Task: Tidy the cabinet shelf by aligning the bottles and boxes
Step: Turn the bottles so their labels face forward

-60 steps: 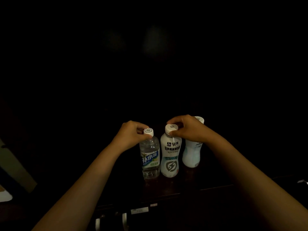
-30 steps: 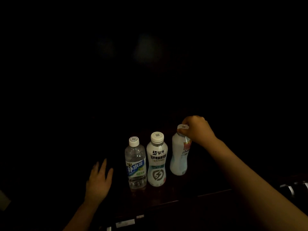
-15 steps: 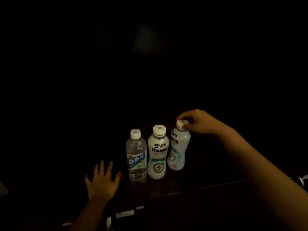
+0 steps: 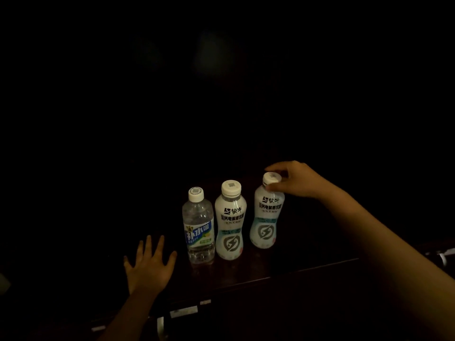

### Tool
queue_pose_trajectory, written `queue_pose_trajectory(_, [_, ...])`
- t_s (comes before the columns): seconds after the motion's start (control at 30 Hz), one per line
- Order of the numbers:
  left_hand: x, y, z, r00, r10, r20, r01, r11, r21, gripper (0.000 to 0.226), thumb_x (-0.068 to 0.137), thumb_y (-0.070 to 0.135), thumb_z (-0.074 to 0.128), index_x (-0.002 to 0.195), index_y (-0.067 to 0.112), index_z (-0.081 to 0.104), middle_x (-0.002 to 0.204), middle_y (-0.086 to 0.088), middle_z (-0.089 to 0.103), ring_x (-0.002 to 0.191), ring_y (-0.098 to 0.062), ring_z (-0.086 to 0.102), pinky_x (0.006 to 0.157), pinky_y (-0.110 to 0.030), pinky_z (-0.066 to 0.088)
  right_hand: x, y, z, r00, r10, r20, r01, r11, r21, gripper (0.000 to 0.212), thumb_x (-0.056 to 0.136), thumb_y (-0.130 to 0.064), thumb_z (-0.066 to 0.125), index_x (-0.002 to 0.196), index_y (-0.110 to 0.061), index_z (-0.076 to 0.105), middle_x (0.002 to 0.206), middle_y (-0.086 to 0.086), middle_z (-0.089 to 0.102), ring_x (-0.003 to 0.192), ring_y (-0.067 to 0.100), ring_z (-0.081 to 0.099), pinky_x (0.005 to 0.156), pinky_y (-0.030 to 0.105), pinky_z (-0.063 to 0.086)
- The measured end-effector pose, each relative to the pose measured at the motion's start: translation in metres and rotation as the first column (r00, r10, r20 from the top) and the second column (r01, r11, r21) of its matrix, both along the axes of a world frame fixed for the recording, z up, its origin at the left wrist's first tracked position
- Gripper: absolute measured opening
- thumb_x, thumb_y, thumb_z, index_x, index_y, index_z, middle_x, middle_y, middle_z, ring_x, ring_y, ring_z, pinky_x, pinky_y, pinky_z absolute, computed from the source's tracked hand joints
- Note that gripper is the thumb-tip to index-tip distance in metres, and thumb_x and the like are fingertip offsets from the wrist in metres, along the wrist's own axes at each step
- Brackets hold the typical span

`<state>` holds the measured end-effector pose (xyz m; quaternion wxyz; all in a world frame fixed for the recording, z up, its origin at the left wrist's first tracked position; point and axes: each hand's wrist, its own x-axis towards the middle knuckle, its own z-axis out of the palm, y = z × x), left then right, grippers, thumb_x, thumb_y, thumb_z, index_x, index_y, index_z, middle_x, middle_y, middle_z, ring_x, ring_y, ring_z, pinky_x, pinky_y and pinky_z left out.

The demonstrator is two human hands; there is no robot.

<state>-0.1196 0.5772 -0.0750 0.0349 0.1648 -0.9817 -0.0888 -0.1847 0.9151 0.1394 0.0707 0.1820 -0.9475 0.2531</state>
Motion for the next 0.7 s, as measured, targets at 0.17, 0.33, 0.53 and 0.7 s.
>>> queue_pose_trajectory(0.17, [-0.0014,0.0005,0.0008,1.0,0.002,0.01,-0.002,1.0,0.003,0.066,0.087,0.064,0.02,0.145,0.037,0.001,0.159,0.001,-0.003,0.146,-0.019,-0.004,0.115,-0.054,0.004,0.0047,-0.0017,-0.004,0.999,0.001,-0.051,-0.005,0.997,-0.08,0.034,0.071,-0.027,0.075,0.103,-0.018,0.067,0.1,-0.002,0.069,0.087,0.006,0.061,0.068,0.01,0.042])
queue_pose_trajectory(0.33, [-0.0022,-0.0003,-0.0005,1.0,0.005,0.004,-0.005,1.0,-0.003,0.067,0.087,0.064,0.021,0.145,0.037,0.002,0.159,0.0,-0.002,0.146,-0.019,-0.003,0.115,-0.054,0.004,0.0063,-0.0049,0.0,0.998,0.054,-0.015,-0.055,0.998,-0.034,0.035,0.071,-0.027,0.075,0.104,-0.018,0.066,0.104,0.001,0.069,0.087,0.006,0.059,0.073,0.018,0.048])
queue_pose_trajectory(0.53, [-0.0029,-0.0015,-0.0044,1.0,0.015,-0.012,-0.015,1.0,0.002,0.066,0.086,0.065,0.022,0.145,0.039,0.004,0.159,0.002,0.0,0.146,-0.018,-0.002,0.115,-0.054,0.004,0.006,-0.0031,0.0017,0.998,0.069,0.014,-0.069,0.998,-0.007,0.037,0.072,-0.028,0.075,0.106,-0.019,0.065,0.106,0.0,0.068,0.089,0.007,0.059,0.073,0.019,0.046])
queue_pose_trajectory(0.7, [-0.0043,-0.0021,-0.0055,1.0,0.021,-0.005,-0.021,1.0,-0.001,0.067,0.086,0.066,0.021,0.144,0.039,0.002,0.159,0.002,-0.002,0.146,-0.018,-0.004,0.115,-0.054,0.003,0.0047,-0.0022,-0.0002,0.998,0.056,0.028,-0.055,0.998,-0.011,0.041,0.071,-0.029,0.075,0.108,-0.019,0.064,0.108,0.0,0.067,0.09,0.007,0.059,0.072,0.016,0.045])
